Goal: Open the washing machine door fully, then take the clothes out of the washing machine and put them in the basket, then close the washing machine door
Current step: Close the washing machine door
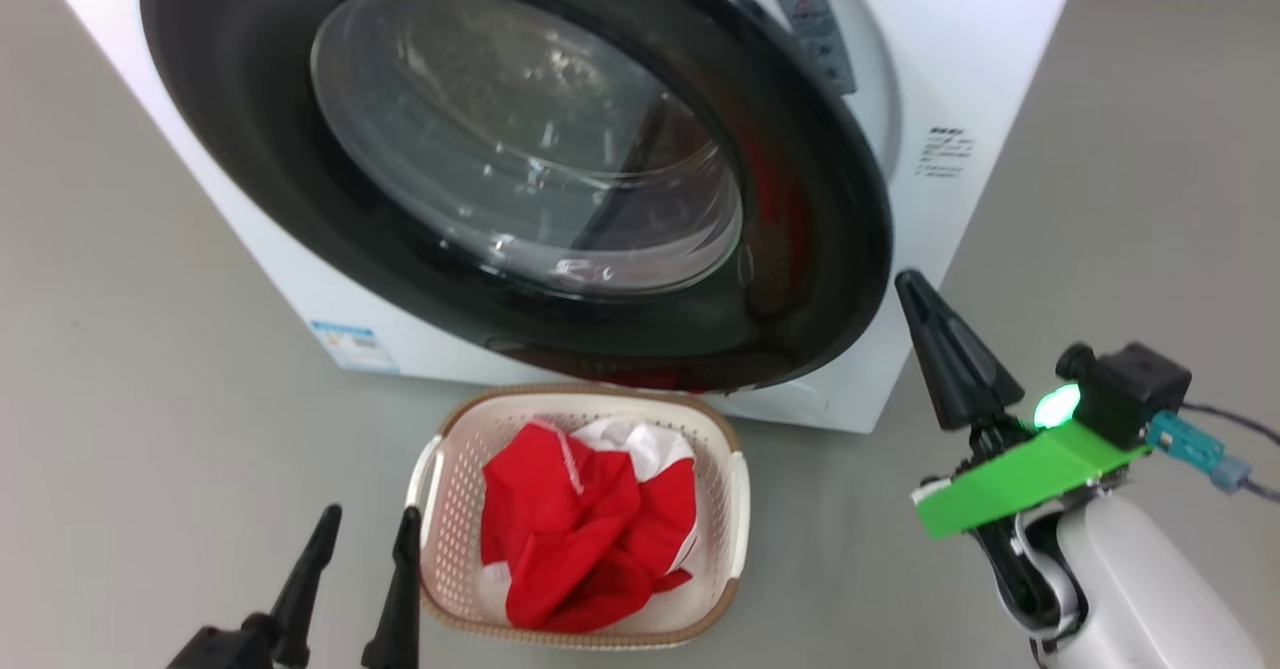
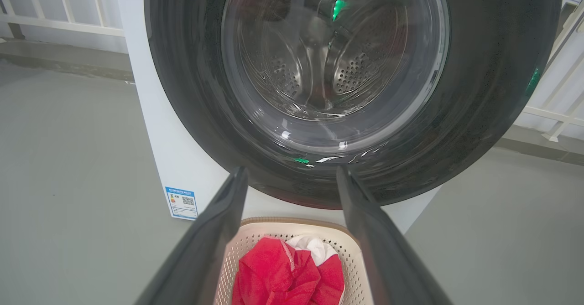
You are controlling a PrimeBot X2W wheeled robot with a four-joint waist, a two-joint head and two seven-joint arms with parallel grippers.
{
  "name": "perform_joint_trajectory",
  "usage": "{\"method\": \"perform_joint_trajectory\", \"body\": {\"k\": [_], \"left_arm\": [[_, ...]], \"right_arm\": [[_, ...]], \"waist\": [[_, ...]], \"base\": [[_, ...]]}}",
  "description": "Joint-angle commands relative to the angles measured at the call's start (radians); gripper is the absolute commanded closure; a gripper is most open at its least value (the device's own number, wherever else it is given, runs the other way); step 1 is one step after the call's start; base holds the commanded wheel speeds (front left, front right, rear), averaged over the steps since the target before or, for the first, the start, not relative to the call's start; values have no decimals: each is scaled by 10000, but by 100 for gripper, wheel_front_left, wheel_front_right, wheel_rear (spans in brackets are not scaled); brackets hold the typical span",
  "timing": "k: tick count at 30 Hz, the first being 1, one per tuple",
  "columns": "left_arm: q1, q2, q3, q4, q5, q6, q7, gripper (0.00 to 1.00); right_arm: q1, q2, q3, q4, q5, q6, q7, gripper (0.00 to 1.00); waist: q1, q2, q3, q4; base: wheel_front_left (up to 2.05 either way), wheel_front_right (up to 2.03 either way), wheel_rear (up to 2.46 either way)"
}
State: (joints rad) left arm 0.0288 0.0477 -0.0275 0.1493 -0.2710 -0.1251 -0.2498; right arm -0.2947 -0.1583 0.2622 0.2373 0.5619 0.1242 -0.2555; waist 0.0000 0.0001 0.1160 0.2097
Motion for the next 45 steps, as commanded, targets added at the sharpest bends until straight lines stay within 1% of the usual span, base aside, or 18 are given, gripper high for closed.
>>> {"method": "perform_joint_trajectory", "body": {"k": [1, 7, 13, 24, 32, 43, 44, 45], "left_arm": [[-392, 29, 277, -278, -65, -56, -120, 0], [-881, 28, -18, -320, -410, -56, -120, 0], [-1394, 27, -224, -380, -588, -56, -120, 0], [-2102, 26, -500, -635, -749, -56, -120, 0], [-2320, 26, -536, -593, -743, -53, -120, 0], [-2110, 26, -313, -257, -508, -54, -120, 0], [-2073, 26, -279, -220, -462, -54, -120, 0], [-2034, 26, -242, -180, -415, -54, -120, 0]], "right_arm": [[-325, -40, 173, -170, 85, 65, -63, 100], [-1158, -108, 346, 272, 86, 65, -63, 100], [-1776, -256, 256, 436, 80, 65, -63, 100], [-2950, -519, -363, 405, 43, 65, -63, 100], [-3465, -415, -563, 488, -31, 65, -63, 100], [-2455, -337, -86, 495, -7, 65, -63, 100], [-2301, -326, -53, 474, 0, 65, -63, 89], [-2143, -317, -29, 449, 1, 65, -63, 72]], "waist": [[0, -1, 470, 403], [0, -1, 1172, 701], [0, -1, 1818, 947], [0, -1, 2737, 1145], [0, -1, 2866, 1082], [0, -1, 2131, 744], [0, -1, 2044, 688], [0, -1, 1953, 628]], "base": [[0, 0, 0], [0, 0, 0], [0, 0, 0], [0, 0, 0], [0, 0, 0], [0, 0, 0], [0, 0, 0], [0, 0, 0]]}}
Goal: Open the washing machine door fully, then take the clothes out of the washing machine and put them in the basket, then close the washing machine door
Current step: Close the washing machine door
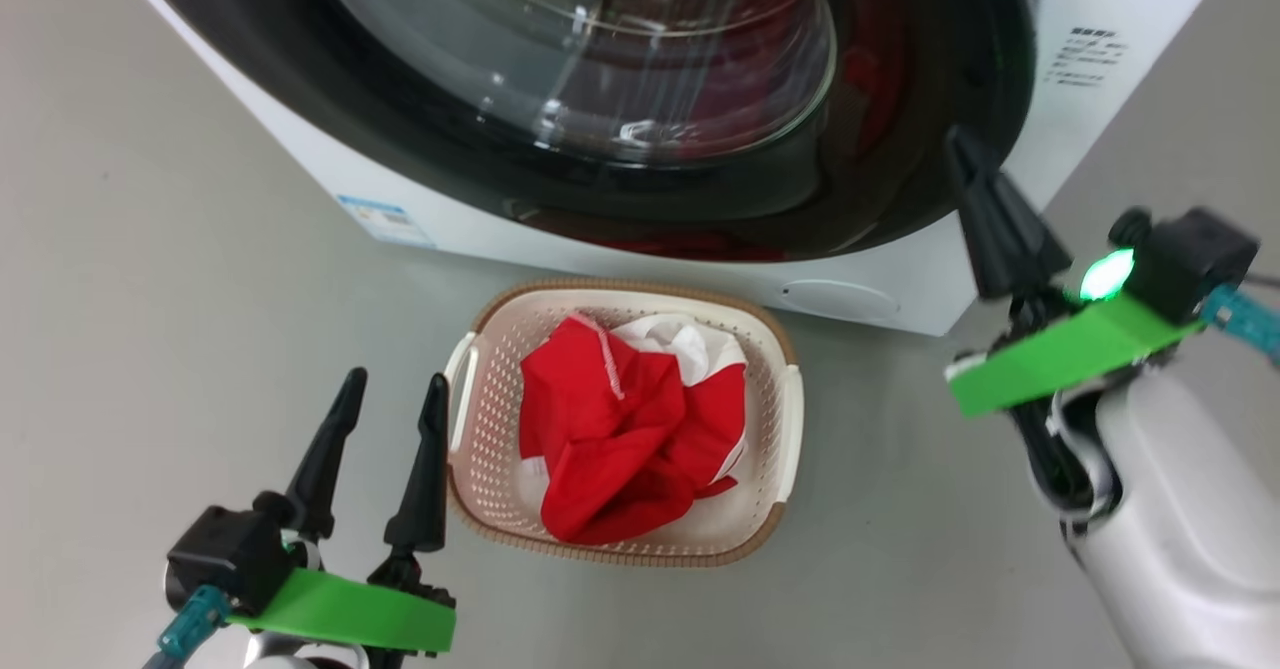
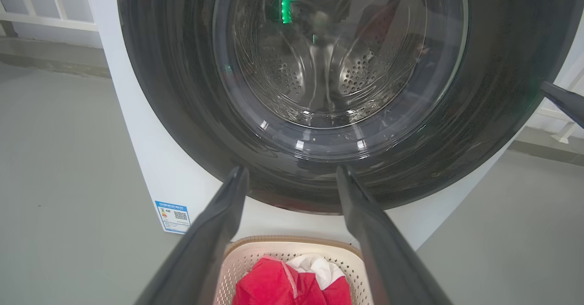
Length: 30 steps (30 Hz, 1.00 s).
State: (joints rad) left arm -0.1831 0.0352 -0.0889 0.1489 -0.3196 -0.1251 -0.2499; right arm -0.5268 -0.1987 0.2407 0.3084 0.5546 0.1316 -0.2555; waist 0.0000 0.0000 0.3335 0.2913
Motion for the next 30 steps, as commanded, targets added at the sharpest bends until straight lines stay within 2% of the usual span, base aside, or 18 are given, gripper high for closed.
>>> {"method": "perform_joint_trajectory", "body": {"k": [1, 2, 3, 11, 19, 30], "left_arm": [[127, 151, 412, -140, 120, -54, -118, 0], [167, 151, 448, -104, 172, -54, -118, 0], [206, 151, 466, -71, 225, -55, -118, 0], [521, 159, 644, 174, 615, -55, -118, 0], [879, 401, 741, 291, 572, -55, -118, 0], [1281, 734, 1005, 322, 549, -55, -118, 0]], "right_arm": [[340, 99, 210, -282, 69, -9, -63, 53], [502, 107, 225, -302, 61, -9, -63, 13], [670, 121, 210, -323, 55, -9, -63, 0], [2043, 288, -64, -578, -15, -9, -63, 0], [3213, 416, -400, -720, -103, -9, -63, 0], [4452, 250, -890, -838, -224, -9, -63, 0]], "waist": [[0, 0, -305, -259], [0, 0, -392, -326], [0, 0, -487, -391], [0, 0, -1186, -1039], [0, 0, -1744, -1787], [0, 0, -2375, -2619]], "base": [[0, 0, 0], [0, 0, 0], [0, 0, 0], [0, 0, 0], [0, 0, 0], [0, 0, 0]]}}
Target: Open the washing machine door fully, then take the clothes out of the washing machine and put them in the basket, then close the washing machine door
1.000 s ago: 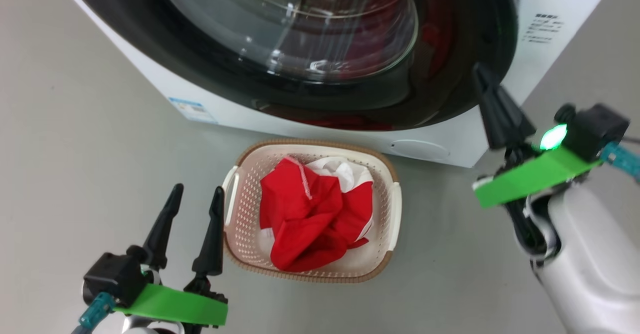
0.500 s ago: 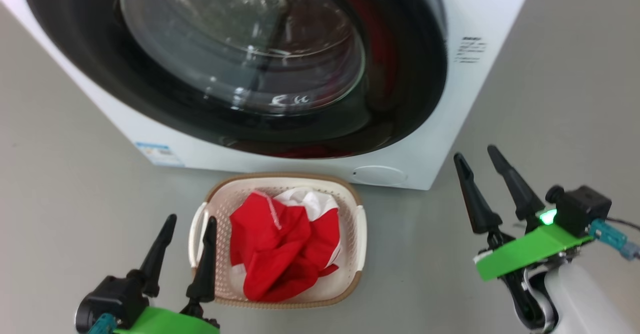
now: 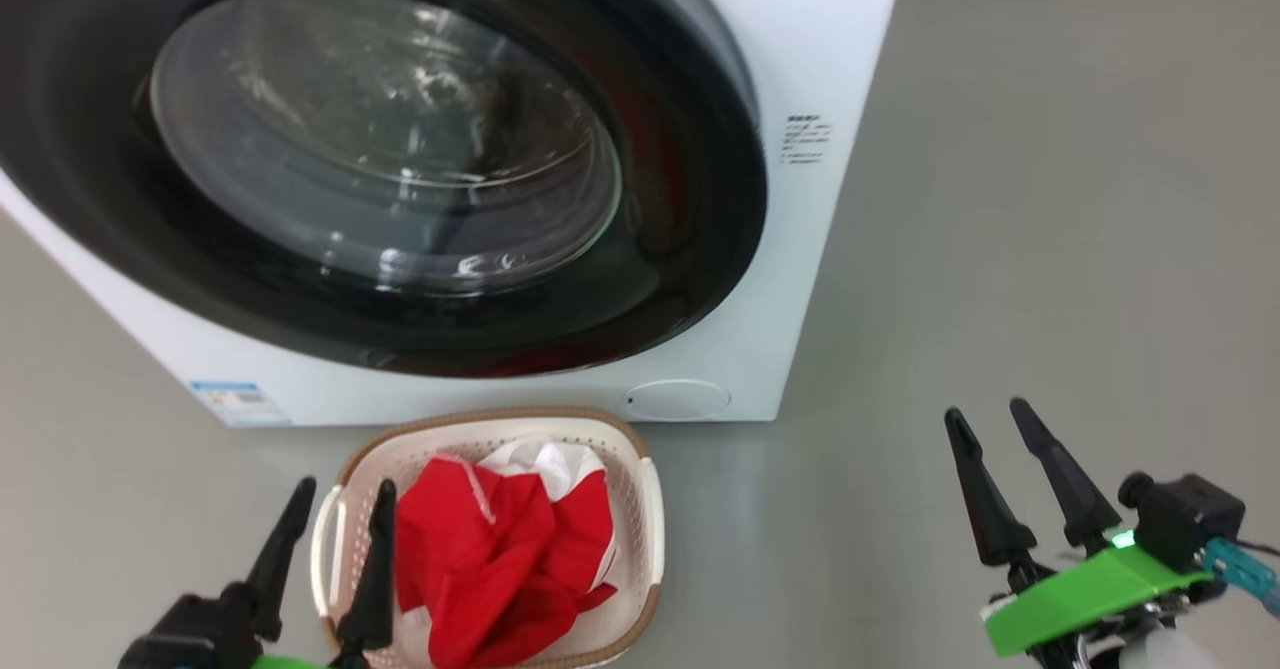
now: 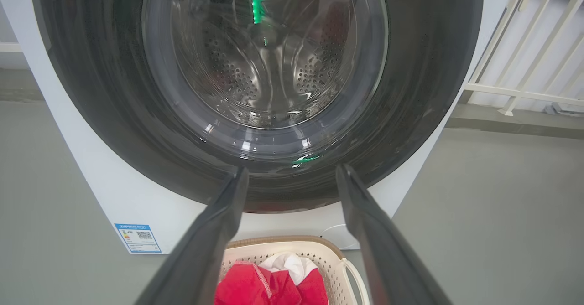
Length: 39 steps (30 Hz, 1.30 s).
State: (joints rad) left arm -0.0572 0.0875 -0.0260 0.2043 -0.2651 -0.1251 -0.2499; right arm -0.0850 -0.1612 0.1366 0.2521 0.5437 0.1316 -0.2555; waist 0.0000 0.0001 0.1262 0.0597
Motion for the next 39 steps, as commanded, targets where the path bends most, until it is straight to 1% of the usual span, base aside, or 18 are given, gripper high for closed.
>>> {"method": "perform_joint_trajectory", "body": {"k": [1, 8, 18, 32, 33, 39], "left_arm": [[94, 225, 390, -261, 19, -55, -118, 0], [493, 298, 587, -366, 31, -55, -118, 0], [895, 266, 832, -381, -5, -55, -118, 0], [966, 147, 1059, -319, -49, -55, -118, 0], [1170, 69, 687, -94, -4, 0, 0, 100], [1228, -186, 565, 534, -130, 13, 109, 100]], "right_arm": [[148, -139, 99, -290, -122, -9, -63, 0], [820, -189, -276, -400, -178, -9, -63, 0], [1553, -98, -783, -494, -239, -9, -63, 0], [1651, 71, -930, -540, -300, -9, -63, 0], [1742, 202, -1093, -267, -167, 0, 3, 100], [1877, 479, -952, 347, -45, 2, 40, 100]], "waist": [[0, -1, -357, -361], [0, -1, -657, -688], [0, -1, -860, -885], [0, -1, -938, -883], [0, -1, -938, -885], [0, -1, -940, -886]], "base": [[0, 0, 0], [0, 0, 0], [0, 0, 0], [0, 0, 0], [0, 0, 0], [0, 0, 0]]}}
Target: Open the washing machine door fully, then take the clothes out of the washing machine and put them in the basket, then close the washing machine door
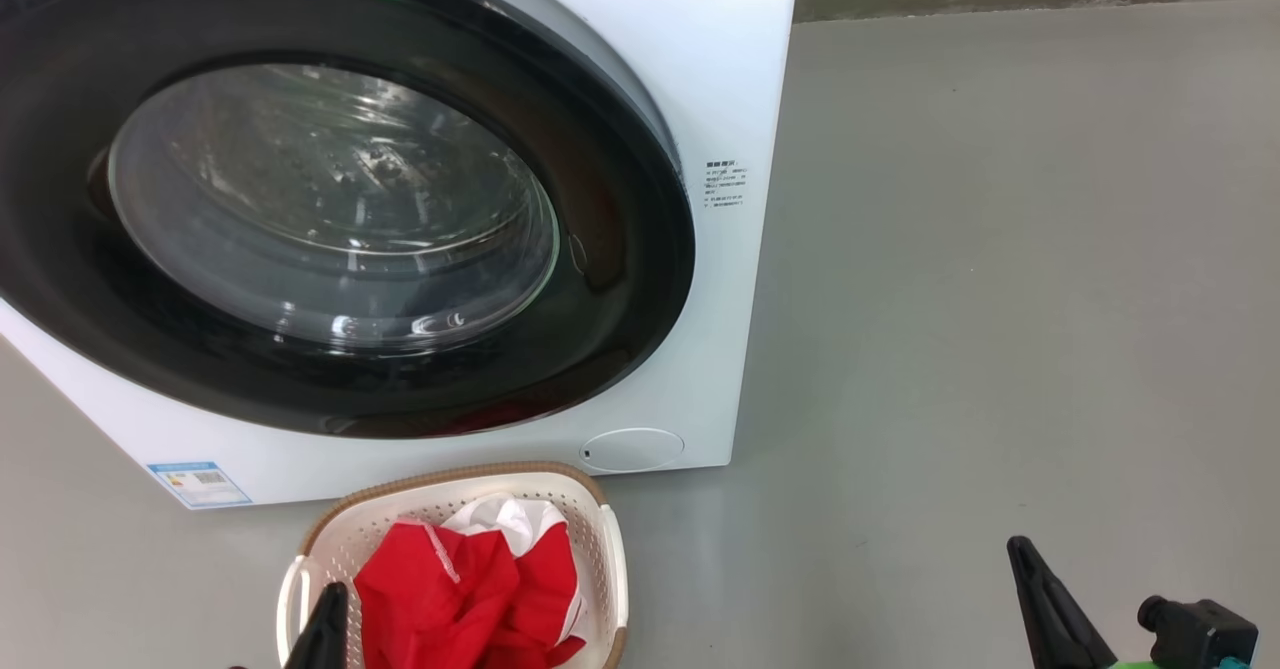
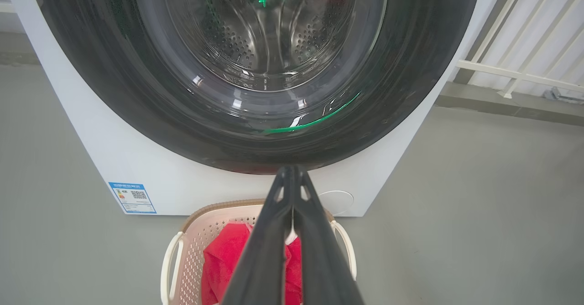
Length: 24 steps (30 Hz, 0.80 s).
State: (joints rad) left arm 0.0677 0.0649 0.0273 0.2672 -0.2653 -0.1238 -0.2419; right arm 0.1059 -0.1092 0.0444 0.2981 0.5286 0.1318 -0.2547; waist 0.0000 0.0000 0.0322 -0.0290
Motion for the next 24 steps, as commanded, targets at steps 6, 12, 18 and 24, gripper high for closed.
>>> {"method": "perform_joint_trajectory", "body": {"k": [6, 12, 18, 24], "left_arm": [[-91, 31, 76, -114, -773, -4, 206, 100], [-182, 22, 112, -111, -1417, -7, 372, 100], [-256, 15, 145, -113, -1955, -10, 513, 100], [-341, 6, 184, -118, -2597, -13, 682, 100]], "right_arm": [[-116, -22, -91, -150, 641, -1, 196, 100], [-227, -3, -151, -158, 1171, -1, 361, 100], [-317, 15, -204, -171, 1611, -2, 500, 100], [-419, 37, -268, -191, 2136, -2, 668, 100]], "waist": [[23, 0, -41, 17], [1, 0, -32, 31], [1, 0, -43, 42], [0, 0, -57, 56]], "base": [[0, 0, 0], [0, 0, 0], [0, 0, 0], [0, 0, 0]]}}
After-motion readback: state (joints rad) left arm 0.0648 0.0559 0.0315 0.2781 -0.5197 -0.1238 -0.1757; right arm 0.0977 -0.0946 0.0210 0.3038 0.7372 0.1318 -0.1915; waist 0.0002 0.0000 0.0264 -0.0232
